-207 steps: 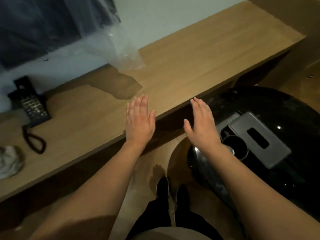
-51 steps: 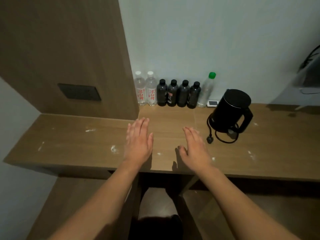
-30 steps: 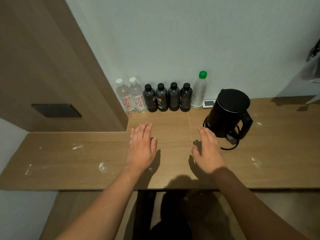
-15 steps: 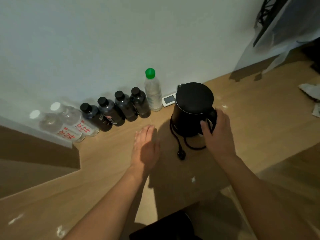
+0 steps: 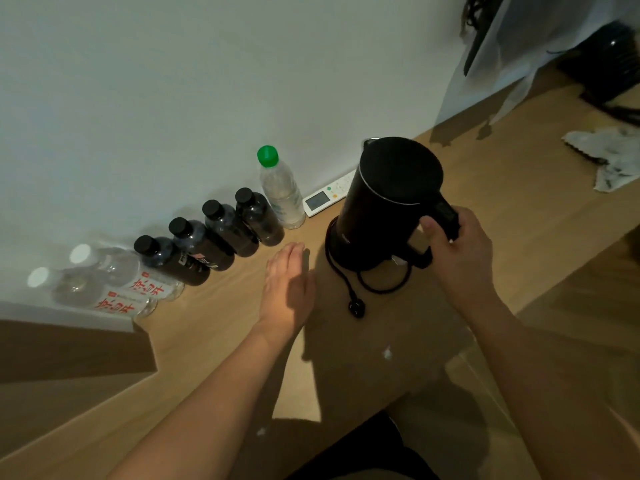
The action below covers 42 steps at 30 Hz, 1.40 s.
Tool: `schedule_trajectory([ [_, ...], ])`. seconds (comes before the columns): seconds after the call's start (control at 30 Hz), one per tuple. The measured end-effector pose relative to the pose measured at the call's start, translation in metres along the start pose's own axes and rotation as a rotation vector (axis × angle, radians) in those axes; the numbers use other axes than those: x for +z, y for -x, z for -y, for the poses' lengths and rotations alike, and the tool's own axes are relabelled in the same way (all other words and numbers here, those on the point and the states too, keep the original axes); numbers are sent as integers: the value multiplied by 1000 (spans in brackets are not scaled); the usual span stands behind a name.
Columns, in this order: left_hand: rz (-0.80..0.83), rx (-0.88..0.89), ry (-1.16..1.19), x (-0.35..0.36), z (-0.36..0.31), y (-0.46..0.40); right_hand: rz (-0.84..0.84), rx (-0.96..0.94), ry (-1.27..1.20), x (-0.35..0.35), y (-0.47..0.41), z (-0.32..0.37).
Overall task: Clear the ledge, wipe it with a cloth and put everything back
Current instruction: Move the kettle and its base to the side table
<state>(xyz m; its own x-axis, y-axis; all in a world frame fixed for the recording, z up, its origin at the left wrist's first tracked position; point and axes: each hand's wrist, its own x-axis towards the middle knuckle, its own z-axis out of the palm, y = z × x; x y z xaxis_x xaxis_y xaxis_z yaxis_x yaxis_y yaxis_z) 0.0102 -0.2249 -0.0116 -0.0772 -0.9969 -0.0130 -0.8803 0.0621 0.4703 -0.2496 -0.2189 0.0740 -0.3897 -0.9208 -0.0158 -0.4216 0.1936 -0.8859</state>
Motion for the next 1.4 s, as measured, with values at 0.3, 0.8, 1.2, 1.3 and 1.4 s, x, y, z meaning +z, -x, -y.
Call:
schedule_trajectory([
  [0.3, 348, -179, 54, 39, -51, -106, -256, 137, 28, -76, 17, -22],
  [0.8, 242, -128, -260, 96, -62, -124, -383, 243, -36, -97, 32, -56],
  [1.2, 167, -575, 580, 26, -95, -122, -410, 192, -41, -105, 36, -33],
  [1.3, 207, -550, 767, 15, -125, -114, -469, 185, -35, -125, 40, -29],
  [1.4, 229, -451, 833, 14, -168, -103, -540, 169, -24, -152, 46, -33],
])
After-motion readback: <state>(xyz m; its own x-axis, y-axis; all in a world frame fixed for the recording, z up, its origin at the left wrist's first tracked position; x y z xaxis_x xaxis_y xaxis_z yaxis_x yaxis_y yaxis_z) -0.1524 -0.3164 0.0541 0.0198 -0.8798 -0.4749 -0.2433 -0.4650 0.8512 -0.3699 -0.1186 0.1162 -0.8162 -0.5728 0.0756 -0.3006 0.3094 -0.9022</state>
